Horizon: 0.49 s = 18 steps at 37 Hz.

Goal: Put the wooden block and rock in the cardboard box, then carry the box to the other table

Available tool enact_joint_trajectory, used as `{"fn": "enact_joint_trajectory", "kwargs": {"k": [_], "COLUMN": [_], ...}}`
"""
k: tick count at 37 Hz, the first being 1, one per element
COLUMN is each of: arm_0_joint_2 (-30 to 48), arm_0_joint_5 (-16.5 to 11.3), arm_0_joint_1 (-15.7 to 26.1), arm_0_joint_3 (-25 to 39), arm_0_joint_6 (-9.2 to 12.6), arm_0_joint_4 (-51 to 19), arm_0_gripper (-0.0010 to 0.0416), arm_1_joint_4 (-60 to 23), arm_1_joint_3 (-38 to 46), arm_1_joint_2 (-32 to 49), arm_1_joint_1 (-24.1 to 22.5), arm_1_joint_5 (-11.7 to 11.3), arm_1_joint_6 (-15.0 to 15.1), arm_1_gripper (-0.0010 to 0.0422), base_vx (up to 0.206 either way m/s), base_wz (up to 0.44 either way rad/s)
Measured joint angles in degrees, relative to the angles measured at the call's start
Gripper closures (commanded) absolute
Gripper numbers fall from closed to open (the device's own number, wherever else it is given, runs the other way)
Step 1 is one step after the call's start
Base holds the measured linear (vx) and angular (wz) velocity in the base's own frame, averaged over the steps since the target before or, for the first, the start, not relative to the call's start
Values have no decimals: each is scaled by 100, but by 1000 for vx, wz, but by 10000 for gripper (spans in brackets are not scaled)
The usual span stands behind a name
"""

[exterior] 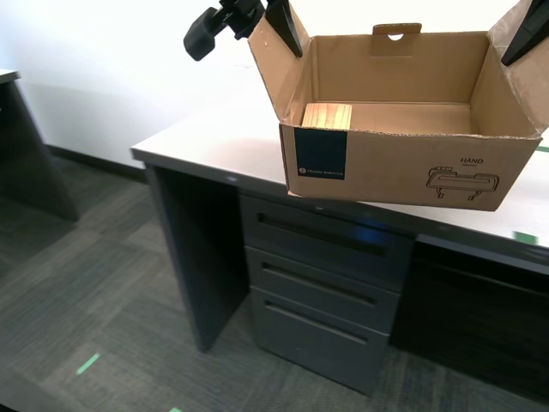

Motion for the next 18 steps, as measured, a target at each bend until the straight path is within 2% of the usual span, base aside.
{"fn": "enact_joint_trajectory", "kwargs": {"k": [5,11,13,16,18], "arm_0_joint_2": [0,0,0,0,0], "arm_0_joint_5": [0,-2,-2,2,26], "arm_0_joint_1": [0,0,0,0,0], "arm_0_joint_3": [0,0,0,0,0], "arm_0_joint_6": [0,11,87,164,291], "arm_0_joint_4": [-7,-4,-2,-7,-7], "arm_0_gripper": [406,406,406,406,406], "arm_1_joint_4": [0,-111,-203,-302,-334], "arm_1_joint_3": [0,0,0,0,0], "arm_1_joint_2": [0,0,0,0,0], "arm_1_joint_1": [0,-2,-2,-2,0], "arm_1_joint_5": [0,20,155,485,667], "arm_1_joint_6": [50,313,472,693,848], "arm_1_gripper": [413,413,413,413,413], "base_vx": [-4,1,1,5,7], "base_wz": [413,432,428,442,447]}}
